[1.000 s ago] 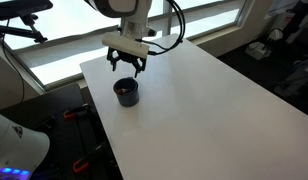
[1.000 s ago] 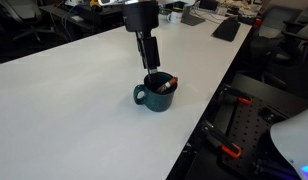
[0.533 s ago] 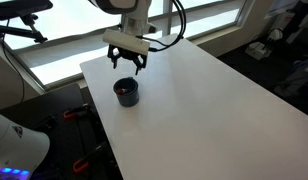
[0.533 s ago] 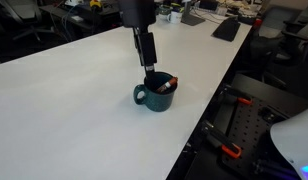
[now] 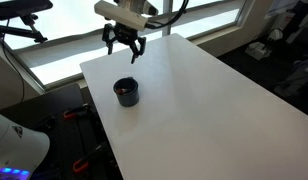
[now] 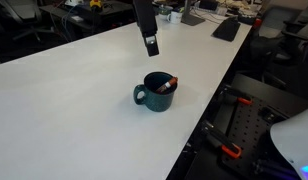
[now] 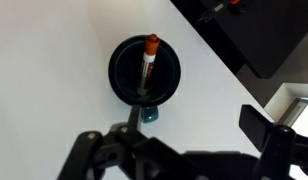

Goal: Remove the marker from the cup

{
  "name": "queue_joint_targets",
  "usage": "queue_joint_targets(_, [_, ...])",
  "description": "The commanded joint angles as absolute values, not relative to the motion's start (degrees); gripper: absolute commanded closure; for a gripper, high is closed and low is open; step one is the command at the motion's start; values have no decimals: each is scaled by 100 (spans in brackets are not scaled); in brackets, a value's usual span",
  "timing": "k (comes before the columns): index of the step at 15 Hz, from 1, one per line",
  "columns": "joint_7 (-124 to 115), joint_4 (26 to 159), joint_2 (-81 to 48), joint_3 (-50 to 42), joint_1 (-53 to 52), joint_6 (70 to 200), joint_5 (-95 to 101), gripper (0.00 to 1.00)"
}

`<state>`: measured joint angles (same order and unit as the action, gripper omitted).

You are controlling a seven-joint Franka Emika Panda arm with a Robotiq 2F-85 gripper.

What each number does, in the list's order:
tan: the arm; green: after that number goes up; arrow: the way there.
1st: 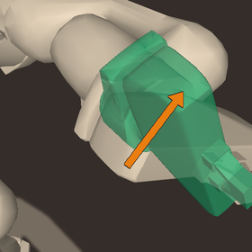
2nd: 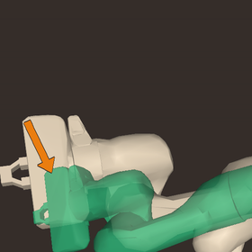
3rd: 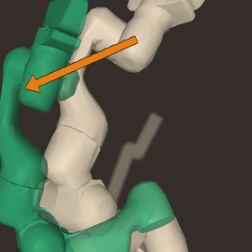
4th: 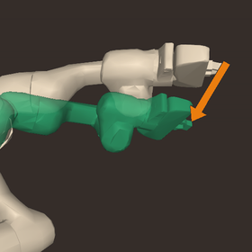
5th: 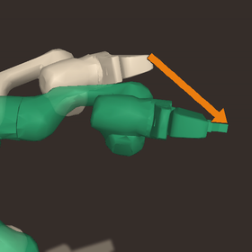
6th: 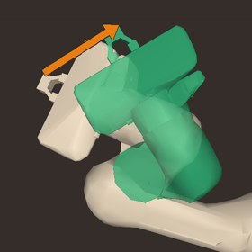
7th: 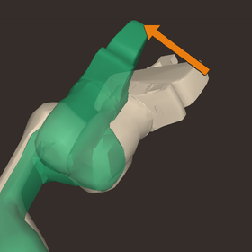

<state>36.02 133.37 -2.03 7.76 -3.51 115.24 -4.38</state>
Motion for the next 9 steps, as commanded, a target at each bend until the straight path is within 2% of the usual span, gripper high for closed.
queue_joint_targets(1, [3196, 13212, -102, 722, -436, 10963, -349, 0])
queue_joint_targets(9, [3096, 13391, -225, 692, -410, 11239, 331, 0])
